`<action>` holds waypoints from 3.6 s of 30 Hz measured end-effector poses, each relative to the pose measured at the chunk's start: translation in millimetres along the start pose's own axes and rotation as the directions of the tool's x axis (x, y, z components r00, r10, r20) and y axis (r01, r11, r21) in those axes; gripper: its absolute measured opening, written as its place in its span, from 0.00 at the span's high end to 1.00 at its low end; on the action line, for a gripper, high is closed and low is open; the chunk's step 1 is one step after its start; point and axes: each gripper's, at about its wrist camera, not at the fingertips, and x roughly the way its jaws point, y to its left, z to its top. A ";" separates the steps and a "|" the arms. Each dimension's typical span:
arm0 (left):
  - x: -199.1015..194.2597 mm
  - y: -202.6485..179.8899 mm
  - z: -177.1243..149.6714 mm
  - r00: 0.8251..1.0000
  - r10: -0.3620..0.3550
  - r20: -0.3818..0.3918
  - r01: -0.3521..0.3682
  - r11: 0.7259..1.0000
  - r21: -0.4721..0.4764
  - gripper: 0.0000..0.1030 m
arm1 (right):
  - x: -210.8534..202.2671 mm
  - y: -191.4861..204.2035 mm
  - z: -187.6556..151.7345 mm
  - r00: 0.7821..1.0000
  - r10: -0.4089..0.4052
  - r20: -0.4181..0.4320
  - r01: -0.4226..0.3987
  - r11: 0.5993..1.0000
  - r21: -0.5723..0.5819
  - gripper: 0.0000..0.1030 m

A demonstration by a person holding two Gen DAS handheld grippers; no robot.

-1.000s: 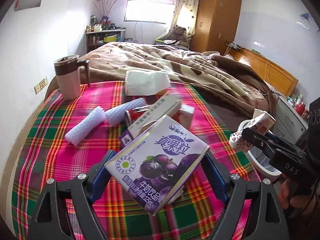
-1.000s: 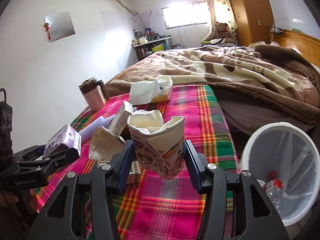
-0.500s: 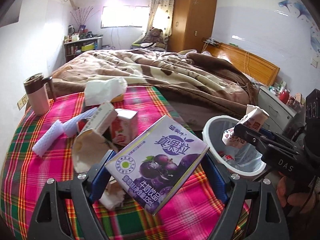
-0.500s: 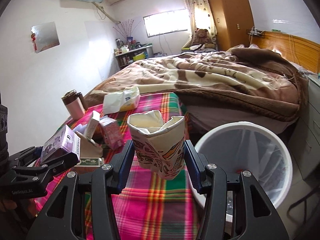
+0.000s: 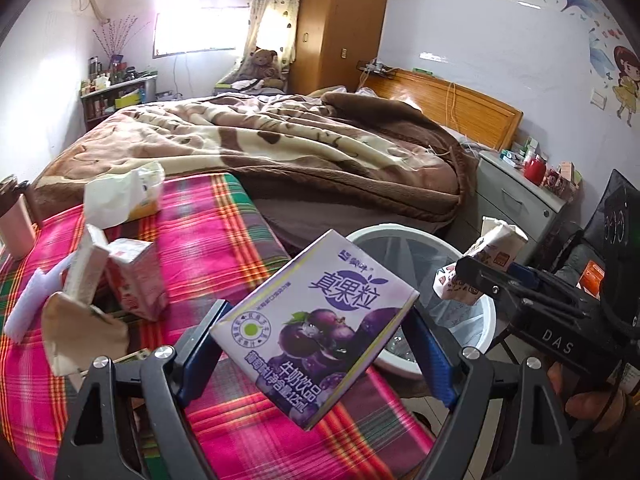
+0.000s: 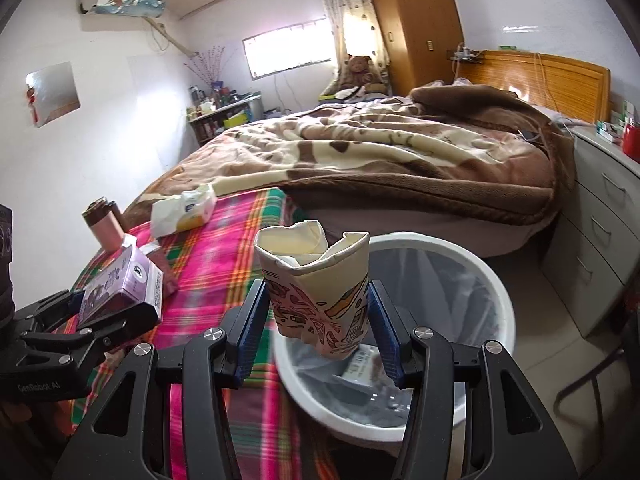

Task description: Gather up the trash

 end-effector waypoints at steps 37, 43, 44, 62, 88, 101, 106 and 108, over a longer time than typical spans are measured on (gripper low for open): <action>90.7 -77.0 3.0 0.983 -0.100 -0.155 0.115 0.989 0.092 0.15 | 15.8 -63.0 -8.2 0.980 -0.180 -0.086 0.181 0.983 0.001 0.46; 86.4 -74.7 3.7 0.983 -0.107 -0.146 0.121 0.989 0.085 0.15 | 10.6 -63.8 -8.0 0.978 -0.195 -0.068 0.196 0.981 0.010 0.34; 85.5 -74.4 3.8 0.984 -0.107 -0.144 0.120 0.989 0.085 0.15 | 9.7 -63.5 -7.8 0.979 -0.195 -0.065 0.196 0.981 0.012 0.34; 52.4 -40.4 7.5 0.995 -0.063 -0.082 0.067 0.997 0.044 0.15 | -3.5 -44.3 -0.6 0.981 -0.192 -0.006 0.192 0.981 -0.005 0.34; -15.3 49.4 -10.9 0.997 0.069 0.018 -0.068 0.996 -0.055 0.15 | -0.9 24.6 -4.3 0.997 -0.069 0.015 0.070 0.994 -0.083 0.34; -52.0 132.2 -36.8 0.974 0.227 0.014 -0.221 0.959 -0.178 0.15 | 23.7 82.8 -19.3 0.996 0.068 -0.055 -0.075 0.989 -0.130 0.34; -57.0 147.8 -48.9 0.970 0.243 -0.005 -0.239 0.950 -0.201 0.15 | 34.5 97.3 -19.2 0.993 0.091 -0.078 -0.101 0.985 -0.141 0.34; -58.7 152.4 -55.5 0.970 0.241 -0.013 -0.238 0.948 -0.213 0.15 | 41.2 102.9 -17.8 0.991 0.100 -0.092 -0.113 0.983 -0.146 0.34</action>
